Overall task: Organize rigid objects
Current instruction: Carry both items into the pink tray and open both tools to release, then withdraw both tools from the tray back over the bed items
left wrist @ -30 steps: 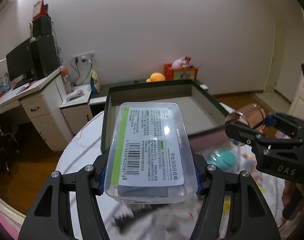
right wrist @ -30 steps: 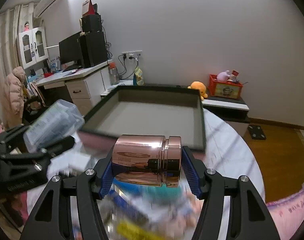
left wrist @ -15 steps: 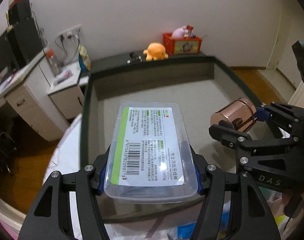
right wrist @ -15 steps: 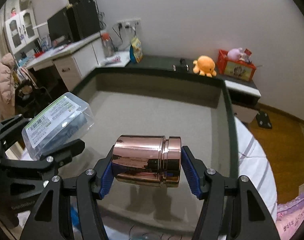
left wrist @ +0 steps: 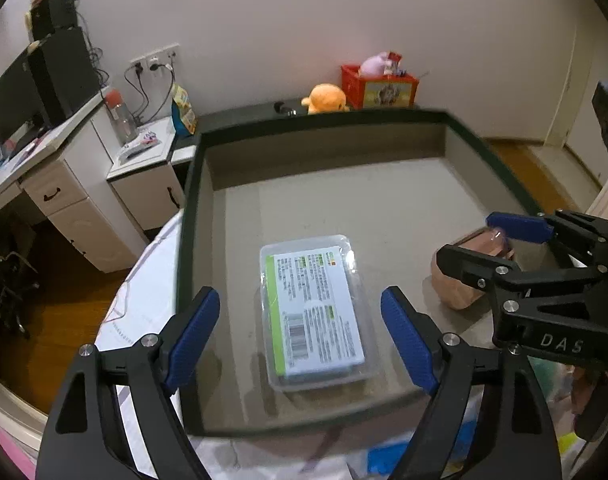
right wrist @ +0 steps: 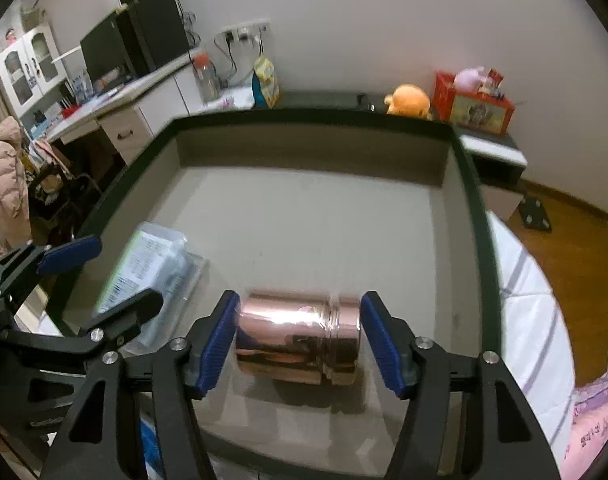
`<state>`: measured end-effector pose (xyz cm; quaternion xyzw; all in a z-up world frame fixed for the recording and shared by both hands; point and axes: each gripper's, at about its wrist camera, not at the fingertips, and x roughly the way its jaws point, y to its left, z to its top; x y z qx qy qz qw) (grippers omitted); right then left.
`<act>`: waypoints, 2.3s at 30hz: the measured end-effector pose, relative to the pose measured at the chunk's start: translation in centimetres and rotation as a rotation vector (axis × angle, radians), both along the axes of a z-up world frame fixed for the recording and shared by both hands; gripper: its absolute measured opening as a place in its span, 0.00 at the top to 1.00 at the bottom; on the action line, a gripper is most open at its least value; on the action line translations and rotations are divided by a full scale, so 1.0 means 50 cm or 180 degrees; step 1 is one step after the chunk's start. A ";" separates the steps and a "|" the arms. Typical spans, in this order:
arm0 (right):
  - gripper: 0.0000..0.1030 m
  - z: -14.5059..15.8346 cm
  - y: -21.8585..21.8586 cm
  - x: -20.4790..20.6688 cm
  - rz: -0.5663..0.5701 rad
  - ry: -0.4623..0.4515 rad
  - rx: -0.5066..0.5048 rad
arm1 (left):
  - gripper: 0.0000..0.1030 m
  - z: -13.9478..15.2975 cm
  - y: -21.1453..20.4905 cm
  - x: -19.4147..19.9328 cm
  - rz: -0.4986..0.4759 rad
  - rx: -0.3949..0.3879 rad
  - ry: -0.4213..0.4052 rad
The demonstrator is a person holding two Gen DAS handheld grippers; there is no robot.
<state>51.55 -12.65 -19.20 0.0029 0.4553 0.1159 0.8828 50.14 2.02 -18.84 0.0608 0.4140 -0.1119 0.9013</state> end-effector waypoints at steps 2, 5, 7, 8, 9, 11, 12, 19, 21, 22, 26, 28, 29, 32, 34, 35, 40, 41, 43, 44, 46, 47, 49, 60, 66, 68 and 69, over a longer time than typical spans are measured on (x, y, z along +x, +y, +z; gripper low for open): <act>0.20 0.027 -0.002 -0.017 -0.0051 -0.0116 -0.0030 | 0.13 0.030 0.017 -0.031 0.0044 -0.0041 -0.0144; 0.20 0.077 -0.006 -0.062 -0.0041 -0.0331 0.0073 | 0.09 0.074 0.035 -0.087 0.0092 -0.0027 -0.0403; 0.19 0.115 -0.005 -0.105 -0.0048 -0.0538 0.0113 | 0.03 0.107 0.047 -0.137 0.0143 -0.0041 -0.0608; 0.18 0.132 -0.003 -0.126 -0.0041 -0.0619 0.0121 | 0.00 0.122 0.054 -0.162 0.0157 -0.0052 -0.0696; 0.18 0.144 -0.001 -0.145 -0.0039 -0.0687 0.0113 | 0.00 0.138 0.062 -0.195 0.0180 -0.0075 -0.0818; 0.17 0.170 0.002 -0.196 -0.0028 -0.0867 0.0104 | 0.00 0.163 0.076 -0.249 0.0240 -0.0116 -0.0990; 0.17 0.181 0.003 -0.224 -0.0017 -0.0936 0.0108 | 0.00 0.173 0.080 -0.281 0.0282 -0.0134 -0.1089; 0.00 0.227 -0.003 -0.406 -0.0032 -0.1416 0.0156 | 0.00 0.199 0.080 -0.455 0.0405 -0.0160 -0.1532; 0.00 0.231 -0.002 -0.462 -0.0073 -0.1578 0.0134 | 0.00 0.198 0.073 -0.489 0.0405 -0.0179 -0.1618; 0.00 0.232 -0.005 -0.484 -0.0075 -0.1658 0.0135 | 0.00 0.195 0.070 -0.505 0.0358 -0.0185 -0.1596; 0.00 0.225 -0.004 -0.575 -0.0185 -0.1855 0.0060 | 0.00 0.184 0.055 -0.585 0.0317 -0.0297 -0.1708; 0.00 0.220 -0.008 -0.616 -0.0235 -0.1961 0.0014 | 0.00 0.176 0.048 -0.619 0.0300 -0.0316 -0.1736; 0.00 0.216 -0.008 -0.633 -0.0275 -0.2004 -0.0011 | 0.00 0.173 0.046 -0.627 0.0276 -0.0318 -0.1728; 0.00 0.207 -0.016 -0.662 -0.0315 -0.2001 0.0000 | 0.00 0.165 0.041 -0.641 0.0250 -0.0291 -0.1701; 0.00 0.200 -0.019 -0.673 -0.0336 -0.1986 0.0016 | 0.00 0.163 0.038 -0.653 0.0284 -0.0254 -0.1749; 0.00 0.195 -0.018 -0.674 -0.0343 -0.1953 0.0015 | 0.00 0.160 0.036 -0.658 0.0289 -0.0228 -0.1767; 0.00 0.170 -0.027 -0.687 -0.0405 -0.1845 -0.0012 | 0.00 0.122 0.030 -0.664 0.0269 -0.0192 -0.1628; 0.00 0.161 -0.029 -0.694 -0.0406 -0.1821 -0.0034 | 0.00 0.107 0.028 -0.660 0.0264 -0.0195 -0.1556; 0.00 0.144 -0.030 -0.691 -0.0420 -0.1746 -0.0063 | 0.00 0.082 0.023 -0.656 0.0265 -0.0168 -0.1461; 0.00 0.132 -0.030 -0.688 -0.0436 -0.1691 -0.0102 | 0.00 0.071 0.020 -0.653 0.0253 -0.0159 -0.1426; 0.00 0.111 -0.032 -0.687 -0.0438 -0.1613 -0.0123 | 0.00 0.046 0.013 -0.645 0.0245 -0.0134 -0.1322; 0.00 0.100 -0.033 -0.686 -0.0443 -0.1567 -0.0130 | 0.00 0.033 0.009 -0.640 0.0243 -0.0116 -0.1263; 0.00 0.073 -0.043 -0.682 -0.0458 -0.1451 -0.0135 | 0.00 0.008 0.003 -0.632 0.0230 -0.0109 -0.1164; 0.00 -0.042 -0.061 -0.633 -0.0487 -0.0830 -0.0049 | 0.00 -0.114 -0.021 -0.564 0.0155 -0.0115 -0.0473; 0.00 -0.064 -0.053 -0.616 -0.0475 -0.0690 0.0008 | 0.39 -0.126 -0.012 -0.547 0.0082 -0.0254 -0.0391; 0.00 -0.065 -0.046 -0.612 -0.0456 -0.0685 0.0000 | 0.38 -0.124 -0.010 -0.548 0.0052 -0.0259 -0.0395; 0.00 -0.066 -0.041 -0.609 -0.0445 -0.0672 0.0002 | 0.38 -0.123 -0.006 -0.551 0.0043 -0.0273 -0.0391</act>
